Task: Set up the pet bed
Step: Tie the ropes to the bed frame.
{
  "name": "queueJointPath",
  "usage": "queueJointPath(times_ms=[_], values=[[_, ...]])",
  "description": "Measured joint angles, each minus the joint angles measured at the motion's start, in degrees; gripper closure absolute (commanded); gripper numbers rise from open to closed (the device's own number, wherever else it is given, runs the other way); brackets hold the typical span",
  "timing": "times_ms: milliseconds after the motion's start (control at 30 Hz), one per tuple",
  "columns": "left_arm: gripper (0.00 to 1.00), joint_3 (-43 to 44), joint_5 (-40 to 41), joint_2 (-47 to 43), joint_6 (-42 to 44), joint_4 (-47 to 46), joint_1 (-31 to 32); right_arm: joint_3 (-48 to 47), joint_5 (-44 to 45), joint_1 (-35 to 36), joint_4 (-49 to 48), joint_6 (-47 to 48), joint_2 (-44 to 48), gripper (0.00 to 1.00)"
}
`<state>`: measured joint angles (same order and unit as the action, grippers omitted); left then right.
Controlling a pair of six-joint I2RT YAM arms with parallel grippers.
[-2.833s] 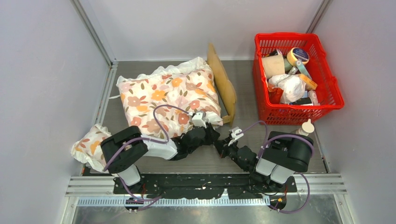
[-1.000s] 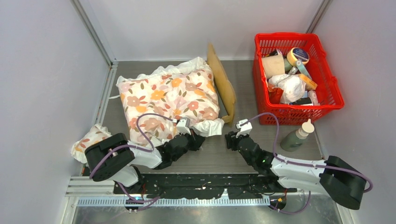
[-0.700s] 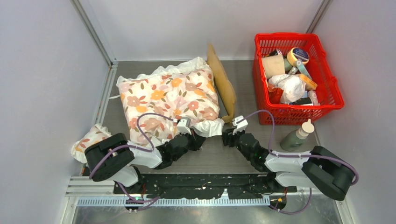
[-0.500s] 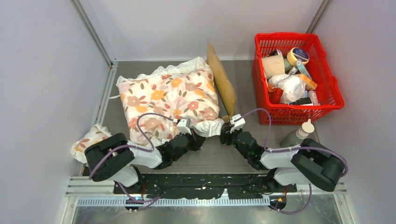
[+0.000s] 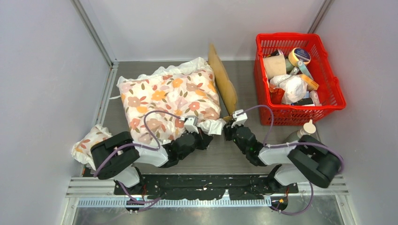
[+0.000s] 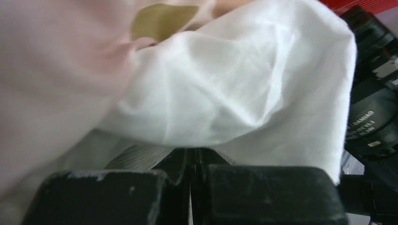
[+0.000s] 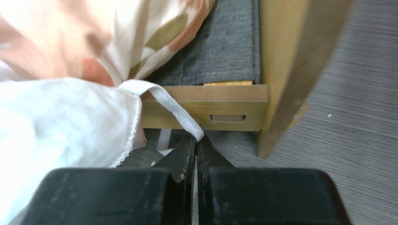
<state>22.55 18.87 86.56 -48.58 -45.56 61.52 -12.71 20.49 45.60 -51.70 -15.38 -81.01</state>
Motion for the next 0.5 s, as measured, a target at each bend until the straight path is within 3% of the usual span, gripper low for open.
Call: queueJointPath(times_ms=[300, 500], values=[[1.00, 7.9, 0.1, 8.5, 0.8, 0.2, 2.4, -2.9, 2.8, -0.9, 20.0, -1.2, 20.1, 0.93], [1.00, 12.8, 0.2, 12.9, 1.5, -0.4, 3.3, -4.4, 2.8, -2.1, 28.6, -1.3, 22.1, 0.93]])
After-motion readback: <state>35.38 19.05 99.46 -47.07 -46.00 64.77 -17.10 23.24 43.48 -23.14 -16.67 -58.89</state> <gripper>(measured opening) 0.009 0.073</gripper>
